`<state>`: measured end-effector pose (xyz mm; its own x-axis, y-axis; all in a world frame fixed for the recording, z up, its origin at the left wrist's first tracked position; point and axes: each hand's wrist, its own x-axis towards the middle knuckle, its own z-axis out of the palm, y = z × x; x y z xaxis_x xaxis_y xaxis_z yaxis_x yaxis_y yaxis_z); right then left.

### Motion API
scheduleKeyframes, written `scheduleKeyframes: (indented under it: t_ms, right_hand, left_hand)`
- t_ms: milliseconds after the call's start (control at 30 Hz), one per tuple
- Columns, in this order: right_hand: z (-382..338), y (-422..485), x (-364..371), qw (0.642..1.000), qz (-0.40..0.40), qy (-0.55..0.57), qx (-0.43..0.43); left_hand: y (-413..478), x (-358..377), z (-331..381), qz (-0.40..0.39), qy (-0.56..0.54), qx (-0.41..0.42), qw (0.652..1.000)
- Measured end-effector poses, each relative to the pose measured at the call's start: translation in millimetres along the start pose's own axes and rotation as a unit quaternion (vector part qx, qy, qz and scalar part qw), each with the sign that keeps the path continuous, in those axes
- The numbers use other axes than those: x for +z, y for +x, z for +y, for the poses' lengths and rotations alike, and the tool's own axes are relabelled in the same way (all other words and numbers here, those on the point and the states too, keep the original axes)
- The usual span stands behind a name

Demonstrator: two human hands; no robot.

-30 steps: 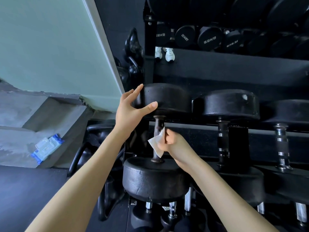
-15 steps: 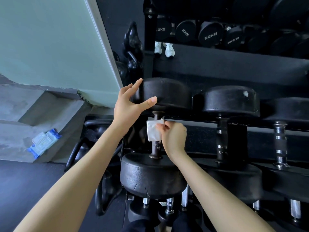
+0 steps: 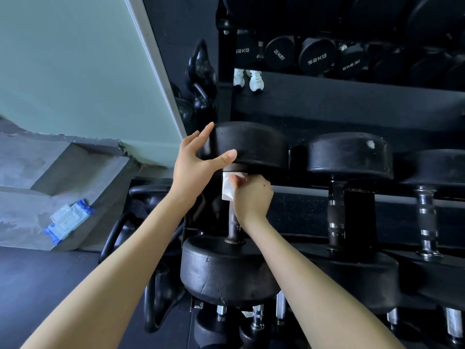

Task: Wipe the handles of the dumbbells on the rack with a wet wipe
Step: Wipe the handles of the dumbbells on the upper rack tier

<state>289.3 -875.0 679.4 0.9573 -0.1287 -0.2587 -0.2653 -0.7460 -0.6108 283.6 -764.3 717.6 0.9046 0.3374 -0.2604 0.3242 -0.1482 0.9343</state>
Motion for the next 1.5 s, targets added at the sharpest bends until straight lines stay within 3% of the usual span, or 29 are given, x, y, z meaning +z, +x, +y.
scheduleKeyframes:
  t_ms: [67, 167, 233, 300, 433, 600, 667, 733, 833, 933, 1100, 1267, 1367, 1500]
  right_hand:
    - [11.2, 5.1, 2.1, 0.988, -0.012, 0.147, 0.048]
    - [29.8, 15.1, -1.2, 0.903, -0.131, 0.388, 0.128]
    - [36.9, 19.3, -4.3, 0.857, -0.197, 0.451, 0.151]
    - [36.2, 17.7, -1.5, 0.862, -0.174, 0.449, 0.16]
    - [20.7, 9.0, 9.8, 0.969, -0.013, 0.236, 0.071]
    - [4.4, 4.4, 9.5, 0.996, 0.015, 0.071, 0.048]
    - [10.1, 5.9, 10.4, 0.995, 0.023, 0.095, 0.035]
    - [18.8, 9.3, 9.9, 0.979, 0.008, 0.198, 0.04]
    - [32.4, 16.4, 3.3, 0.902, -0.092, 0.413, 0.091]
    - [43.2, 24.6, -0.1, 0.868, -0.195, 0.446, 0.098]
    - [53.2, 21.3, -12.9, 0.871, -0.284, 0.388, 0.103]
    - [63.2, 10.2, -27.1, 0.898, -0.386, 0.202, 0.054]
    - [64.1, -5.4, -29.0, 0.924, -0.378, 0.06, -0.006]
    - [55.1, -20.1, -16.8, 0.946, -0.32, -0.045, -0.029]
  left_hand:
    - [-0.5, 0.4, 0.4, 0.001, -0.004, -0.001, 1.0]
    - [-1.7, 1.1, 1.3, 0.004, -0.006, 0.0, 1.0]
    - [-1.4, 1.3, 1.9, 0.003, -0.004, 0.0, 1.0]
    - [-1.3, 1.1, 2.6, 0.002, -0.005, -0.003, 1.0]
    - [-2.3, 2.1, 3.4, 0.001, -0.007, -0.004, 1.0]
    - [-0.8, 1.0, 3.8, -0.002, -0.006, -0.007, 1.0]
    - [-0.6, 0.5, 3.1, 0.0, -0.004, -0.007, 1.0]
    - [0.1, 0.0, 2.8, 0.001, -0.004, -0.01, 1.0]
    - [0.9, -0.2, 2.9, 0.002, -0.009, -0.013, 1.0]
    - [0.6, -0.2, 3.0, 0.002, -0.012, -0.012, 1.0]
    - [1.0, -2.1, 4.3, -0.001, -0.011, -0.015, 1.0]
    - [0.4, -1.3, 6.6, -0.001, -0.008, -0.02, 1.0]
    - [-0.1, -0.9, 6.6, -0.001, -0.013, -0.018, 1.0]
    - [-0.8, -0.6, 4.9, -0.001, -0.012, -0.015, 1.0]
